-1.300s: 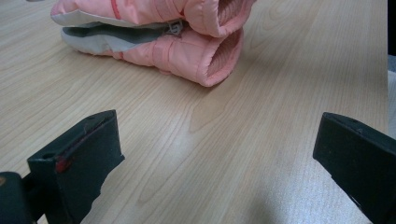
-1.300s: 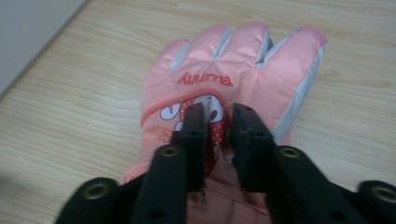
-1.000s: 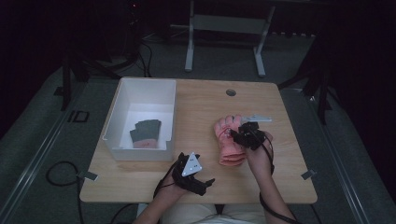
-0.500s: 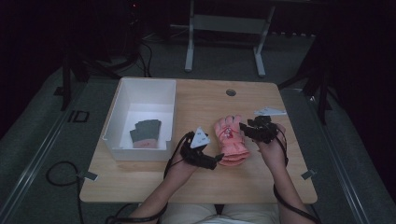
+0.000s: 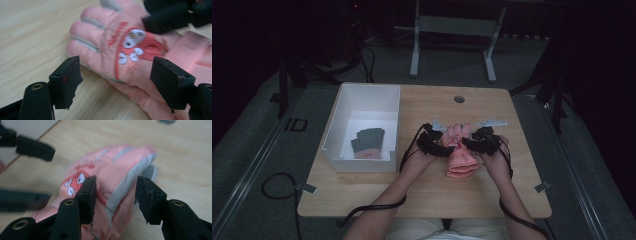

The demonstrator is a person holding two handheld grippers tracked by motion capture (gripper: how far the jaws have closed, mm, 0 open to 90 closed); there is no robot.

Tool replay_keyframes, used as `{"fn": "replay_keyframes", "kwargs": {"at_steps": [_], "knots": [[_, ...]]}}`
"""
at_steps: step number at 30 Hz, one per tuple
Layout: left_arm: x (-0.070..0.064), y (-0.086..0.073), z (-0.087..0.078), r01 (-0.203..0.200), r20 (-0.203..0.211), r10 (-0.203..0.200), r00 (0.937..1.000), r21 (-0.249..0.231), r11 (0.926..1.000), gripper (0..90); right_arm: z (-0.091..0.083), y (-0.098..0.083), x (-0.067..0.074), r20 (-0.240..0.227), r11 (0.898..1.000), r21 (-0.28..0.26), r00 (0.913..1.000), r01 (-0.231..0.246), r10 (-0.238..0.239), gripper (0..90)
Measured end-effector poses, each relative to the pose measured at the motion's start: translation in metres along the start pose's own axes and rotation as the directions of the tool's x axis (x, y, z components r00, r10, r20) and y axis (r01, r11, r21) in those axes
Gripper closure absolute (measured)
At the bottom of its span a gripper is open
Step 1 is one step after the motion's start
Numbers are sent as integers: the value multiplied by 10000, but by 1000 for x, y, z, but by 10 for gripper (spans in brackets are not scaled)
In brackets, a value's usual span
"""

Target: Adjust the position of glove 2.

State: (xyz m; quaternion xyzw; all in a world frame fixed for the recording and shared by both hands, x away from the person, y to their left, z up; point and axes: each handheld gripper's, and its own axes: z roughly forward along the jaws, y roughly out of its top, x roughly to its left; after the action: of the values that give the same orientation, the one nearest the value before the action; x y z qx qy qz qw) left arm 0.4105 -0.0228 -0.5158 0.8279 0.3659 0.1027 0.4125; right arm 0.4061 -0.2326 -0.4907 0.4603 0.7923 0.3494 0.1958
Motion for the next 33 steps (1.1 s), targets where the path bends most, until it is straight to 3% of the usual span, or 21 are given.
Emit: {"fn": "replay_keyframes", "kwargs": {"at_steps": [1, 3, 5, 7, 8, 11, 12, 13, 14, 19, 20, 22, 25, 33], "knots": [[2, -1, 6, 279, -128, -274, 9995, 385, 9989, 241, 3, -4, -1, -96, 9999, 100, 10000, -20, 21, 500], [6, -5, 16, 776, 86, -787, 9969, 853, 9933, 240, 8, -11, -6, -130, 9994, 324, 9999, 84, -80, 479], [6, -10, 24, 921, -12, -925, 9957, 1060, 9901, 241, 11, -15, -9, -216, 9983, 570, 9997, 135, -123, 468], [9, -12, 30, 1170, 511, -1237, 9910, 1182, 9861, 288, 16, -18, -10, -324, 9965, 762, 9989, 353, -329, 470], [9, -12, 30, 1170, 511, -1237, 9910, 1182, 9861, 323, 18, -18, -10, -366, 9960, 849, 9990, 283, -252, 487], [16, -14, 38, 1840, 1492, -2005, 9683, 1178, 9759, 432, 23, -19, -14, -816, 9939, 1078, 9962, -229, 318, 561], [16, -14, 38, 1840, 1492, -2005, 9683, 1178, 9759, 502, 23, -19, -14, -816, 9939, 1078, 9962, -229, 318, 561], [16, -14, 38, 1840, 1492, -2005, 9683, 1178, 9759, 502, 24, -19, -15, -934, 9926, 1173, 9947, -320, 431, 561], [16, -12, 42, 1797, 1796, -1988, 9634, 1176, 9767, 594, 24, -19, -13, -885, 9930, 1179, 9958, -116, 222, 649], [12, -7, 40, 1461, 1661, -1655, 9721, 1228, 9816, 749, 23, -18, -11, -755, 9940, 1086, 9968, -163, 246, 696], [9, -4, 36, 1246, 1555, -1414, 9777, 1130, 9857, 782, 20, -16, -12, -812, 9950, 939, 9959, -329, 406, 716], [6, -2, 33, 1084, 1542, -1249, 9801, 1109, 9879, 799, 16, -15, -11, -816, 9957, 845, 9957, -367, 436, 724], [5, 3, 26, 1066, 1643, -1213, 9789, 957, 9897, 807, 12, -14, -11, -801, 9966, 750, 9960, -341, 401, 726], [-3, 26, -2, 554, 1582, -646, 9853, 621, 9965, 813, -18, 1, -8, -905, 9991, -164, 9952, -396, 380, 727]]}}
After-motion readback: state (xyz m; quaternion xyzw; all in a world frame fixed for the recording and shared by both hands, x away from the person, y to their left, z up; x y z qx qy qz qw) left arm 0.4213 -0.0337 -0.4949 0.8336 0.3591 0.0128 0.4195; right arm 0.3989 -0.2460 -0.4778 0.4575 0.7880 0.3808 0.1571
